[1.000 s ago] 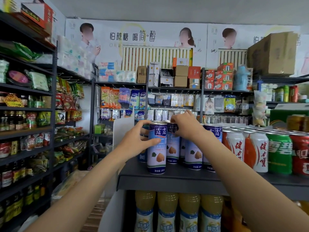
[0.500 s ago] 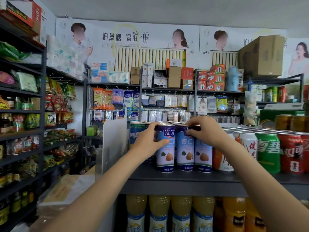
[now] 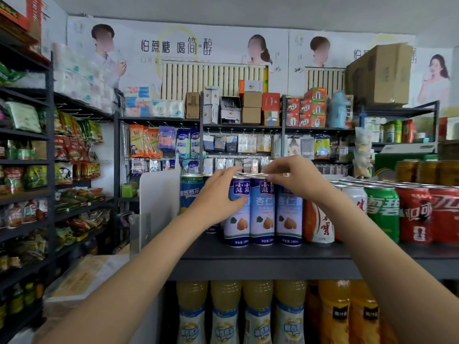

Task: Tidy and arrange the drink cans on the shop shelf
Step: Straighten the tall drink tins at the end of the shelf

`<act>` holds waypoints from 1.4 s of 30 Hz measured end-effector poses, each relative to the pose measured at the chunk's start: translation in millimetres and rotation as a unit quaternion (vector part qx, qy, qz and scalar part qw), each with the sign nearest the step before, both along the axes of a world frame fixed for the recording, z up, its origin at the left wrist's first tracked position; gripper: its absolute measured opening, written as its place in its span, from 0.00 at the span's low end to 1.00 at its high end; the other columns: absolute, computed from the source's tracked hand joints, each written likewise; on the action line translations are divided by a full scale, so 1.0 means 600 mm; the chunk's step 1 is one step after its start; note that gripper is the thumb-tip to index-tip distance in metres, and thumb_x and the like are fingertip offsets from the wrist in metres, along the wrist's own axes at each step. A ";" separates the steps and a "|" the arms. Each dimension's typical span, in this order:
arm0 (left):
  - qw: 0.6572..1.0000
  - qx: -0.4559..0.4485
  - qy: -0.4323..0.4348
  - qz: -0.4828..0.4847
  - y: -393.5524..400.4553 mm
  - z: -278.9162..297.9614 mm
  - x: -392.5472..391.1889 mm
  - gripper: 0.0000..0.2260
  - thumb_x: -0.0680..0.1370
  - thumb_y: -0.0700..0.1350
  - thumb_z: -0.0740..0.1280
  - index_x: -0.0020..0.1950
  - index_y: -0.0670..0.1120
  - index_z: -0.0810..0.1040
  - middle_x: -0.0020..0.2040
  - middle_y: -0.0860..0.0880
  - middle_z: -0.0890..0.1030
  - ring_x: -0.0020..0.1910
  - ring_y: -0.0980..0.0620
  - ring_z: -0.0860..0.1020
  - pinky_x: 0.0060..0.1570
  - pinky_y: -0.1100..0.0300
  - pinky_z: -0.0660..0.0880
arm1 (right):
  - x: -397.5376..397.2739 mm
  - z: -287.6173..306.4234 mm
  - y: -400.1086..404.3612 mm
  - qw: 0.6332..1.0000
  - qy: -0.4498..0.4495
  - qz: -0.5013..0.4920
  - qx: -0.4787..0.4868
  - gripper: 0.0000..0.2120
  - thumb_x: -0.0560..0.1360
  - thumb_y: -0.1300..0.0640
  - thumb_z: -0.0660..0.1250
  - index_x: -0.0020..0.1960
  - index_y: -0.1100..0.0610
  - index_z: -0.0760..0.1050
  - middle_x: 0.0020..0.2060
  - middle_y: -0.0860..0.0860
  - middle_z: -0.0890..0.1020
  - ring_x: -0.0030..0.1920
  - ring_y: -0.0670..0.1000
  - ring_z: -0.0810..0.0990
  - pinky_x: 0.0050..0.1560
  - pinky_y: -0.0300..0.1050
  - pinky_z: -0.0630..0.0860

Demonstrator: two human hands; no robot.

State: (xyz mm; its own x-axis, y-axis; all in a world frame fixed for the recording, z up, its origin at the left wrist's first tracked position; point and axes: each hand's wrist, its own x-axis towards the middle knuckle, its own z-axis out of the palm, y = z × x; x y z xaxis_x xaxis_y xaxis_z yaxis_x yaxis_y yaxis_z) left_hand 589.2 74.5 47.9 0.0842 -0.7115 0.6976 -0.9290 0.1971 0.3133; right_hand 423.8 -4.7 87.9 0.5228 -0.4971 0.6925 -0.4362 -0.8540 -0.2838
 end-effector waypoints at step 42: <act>0.964 0.008 0.263 0.043 0.010 -0.018 0.180 0.30 0.73 0.42 0.71 0.69 0.45 0.60 0.61 0.44 0.74 0.53 0.49 0.73 0.53 0.53 0.72 | 0.208 0.061 0.053 0.980 0.193 -0.041 -0.023 0.02 0.70 0.59 0.72 0.42 0.56 0.81 0.43 0.49 0.83 0.51 0.51 0.78 0.67 0.63 0.61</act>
State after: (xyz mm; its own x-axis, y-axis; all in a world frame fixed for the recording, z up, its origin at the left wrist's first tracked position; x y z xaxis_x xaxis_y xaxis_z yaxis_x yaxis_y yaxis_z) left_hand 697.0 80.7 37.1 0.4823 -0.6967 0.5310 -0.6528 0.1184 0.7483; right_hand 548.6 27.4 124.6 0.7096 -0.5217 0.4736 -0.5715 -0.8193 -0.0463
